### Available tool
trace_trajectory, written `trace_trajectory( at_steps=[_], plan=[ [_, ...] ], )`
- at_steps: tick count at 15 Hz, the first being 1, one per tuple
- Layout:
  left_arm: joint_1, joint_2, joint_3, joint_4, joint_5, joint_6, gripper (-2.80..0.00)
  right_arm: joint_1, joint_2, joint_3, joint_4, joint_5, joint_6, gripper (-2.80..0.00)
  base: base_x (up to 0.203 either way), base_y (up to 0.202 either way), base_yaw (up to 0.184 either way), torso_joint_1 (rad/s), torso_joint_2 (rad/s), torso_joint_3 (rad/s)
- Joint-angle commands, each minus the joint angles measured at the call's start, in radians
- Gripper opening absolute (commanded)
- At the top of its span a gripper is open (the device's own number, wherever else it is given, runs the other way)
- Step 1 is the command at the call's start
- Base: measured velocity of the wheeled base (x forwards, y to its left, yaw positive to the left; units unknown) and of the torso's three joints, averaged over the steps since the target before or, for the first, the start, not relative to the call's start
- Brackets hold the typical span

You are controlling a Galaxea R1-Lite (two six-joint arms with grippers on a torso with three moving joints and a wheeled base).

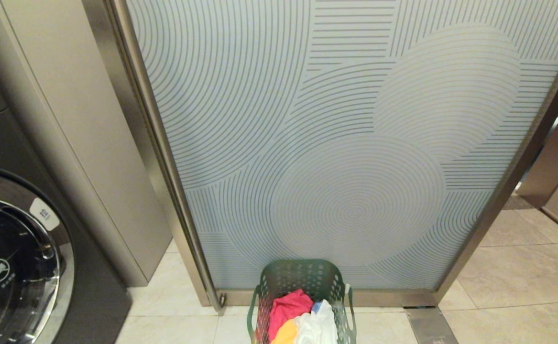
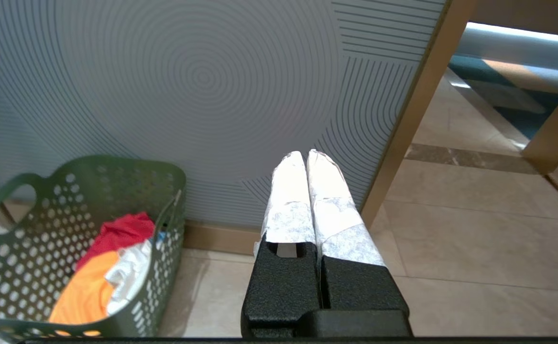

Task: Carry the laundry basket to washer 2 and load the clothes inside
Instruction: Pick up the clothes basket and put it beside the washing machine

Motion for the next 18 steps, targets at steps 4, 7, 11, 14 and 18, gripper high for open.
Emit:
trace_trajectory(
  at_steps=[4,7,11,14,18],
  plan=[
    [-0.001,0.289,-0.441,0.081,-0.082,0.027,-2.8,0.001,0.222,-0.472,0.213,0.014,0.037,-2.8,0.0,0.0,0.0,0.0,0.0,0.0],
    [-0.017,0.714,-0.664,0.127,-0.123,0.027,-2.8,0.002,0.655,-0.724,0.371,0.099,0.221,-2.8,0.0,0.0,0.0,0.0,0.0,0.0],
    [-0.158,1.062,-0.671,0.155,-0.166,0.039,0.0,0.023,1.101,-0.805,0.44,0.183,0.388,0.0,0.0,0.0,0.0,0.0,0.0,0.0],
    [-0.291,1.217,-0.622,0.131,-0.091,0.036,0.0,0.087,1.262,-0.663,0.292,0.228,0.443,0.0,0.0,0.0,0.0,0.0,0.0,0.0],
    [-0.364,1.499,-0.589,0.002,0.034,0.036,0.0,0.176,1.538,-0.551,0.001,0.225,0.531,0.0,0.0,0.0,0.0,0.0,0.0,0.0]
  ],
)
